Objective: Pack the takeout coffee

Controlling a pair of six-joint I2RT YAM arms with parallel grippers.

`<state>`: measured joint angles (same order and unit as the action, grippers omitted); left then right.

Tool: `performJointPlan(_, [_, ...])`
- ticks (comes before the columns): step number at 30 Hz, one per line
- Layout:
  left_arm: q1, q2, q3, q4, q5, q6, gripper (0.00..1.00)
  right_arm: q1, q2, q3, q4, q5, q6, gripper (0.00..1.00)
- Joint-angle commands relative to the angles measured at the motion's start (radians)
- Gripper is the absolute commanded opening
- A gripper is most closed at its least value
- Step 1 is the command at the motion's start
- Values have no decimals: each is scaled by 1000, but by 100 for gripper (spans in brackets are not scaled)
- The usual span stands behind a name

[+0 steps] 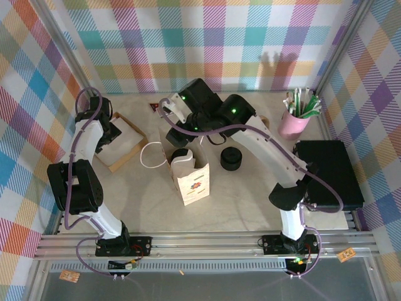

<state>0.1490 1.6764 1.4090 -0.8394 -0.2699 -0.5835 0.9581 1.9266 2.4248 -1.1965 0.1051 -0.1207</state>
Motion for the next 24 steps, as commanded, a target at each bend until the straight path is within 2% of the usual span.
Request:
performJointPlan(1, [24,-10,-25,-24,3,4,74,7,-59,-31,54,13,-20,80])
performJointPlan(6, [27,1,-25,-11,45,20,73,4,-126,-93,115,12,-11,82])
performJointPlan(14, [30,51,3,-21,84,36,68,-15,-292,-316,285,13,9,84])
performJointPlan(24, [31,156,66,-37,87,40,66,-31,-220,-241,189,1,-2,84])
